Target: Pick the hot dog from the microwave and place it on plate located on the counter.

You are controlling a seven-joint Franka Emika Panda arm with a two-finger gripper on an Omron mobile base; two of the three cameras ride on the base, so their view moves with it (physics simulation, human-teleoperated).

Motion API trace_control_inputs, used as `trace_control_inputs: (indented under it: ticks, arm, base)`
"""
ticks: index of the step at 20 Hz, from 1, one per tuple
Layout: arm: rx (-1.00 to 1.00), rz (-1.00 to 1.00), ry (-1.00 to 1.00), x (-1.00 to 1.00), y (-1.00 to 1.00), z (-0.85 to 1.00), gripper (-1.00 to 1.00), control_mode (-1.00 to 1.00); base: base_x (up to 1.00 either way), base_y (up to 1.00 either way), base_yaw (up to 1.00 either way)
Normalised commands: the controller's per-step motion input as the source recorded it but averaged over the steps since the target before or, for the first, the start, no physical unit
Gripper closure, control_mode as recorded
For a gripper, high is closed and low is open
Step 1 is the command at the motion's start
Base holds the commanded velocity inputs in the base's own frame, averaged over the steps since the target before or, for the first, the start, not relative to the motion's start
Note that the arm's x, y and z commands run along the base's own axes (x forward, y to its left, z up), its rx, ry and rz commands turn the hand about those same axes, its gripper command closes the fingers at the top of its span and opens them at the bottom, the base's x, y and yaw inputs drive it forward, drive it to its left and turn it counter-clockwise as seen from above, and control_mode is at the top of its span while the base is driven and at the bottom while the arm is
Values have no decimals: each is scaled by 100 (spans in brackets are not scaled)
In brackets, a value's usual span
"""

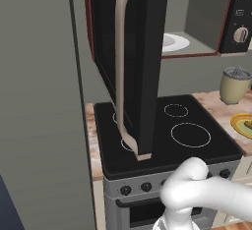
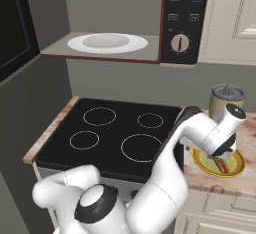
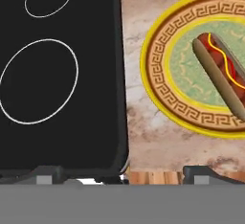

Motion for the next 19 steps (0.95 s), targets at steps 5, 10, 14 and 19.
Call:
trace_control_inputs:
  ticks: [5,10,14,19]
  arm:
    - [-3,-1,9,-6,100,27,-100,-100]
    - [0,0,10,-16,100,41,-100,-100]
    - [0,0,11,-22,100,40,-100,-100]
    - [0,0,5,-34,99,31,-100,-100]
  base:
    - [0,0,0]
    - [0,0,0]
    - [0,0,0]
    - [0,0,0]
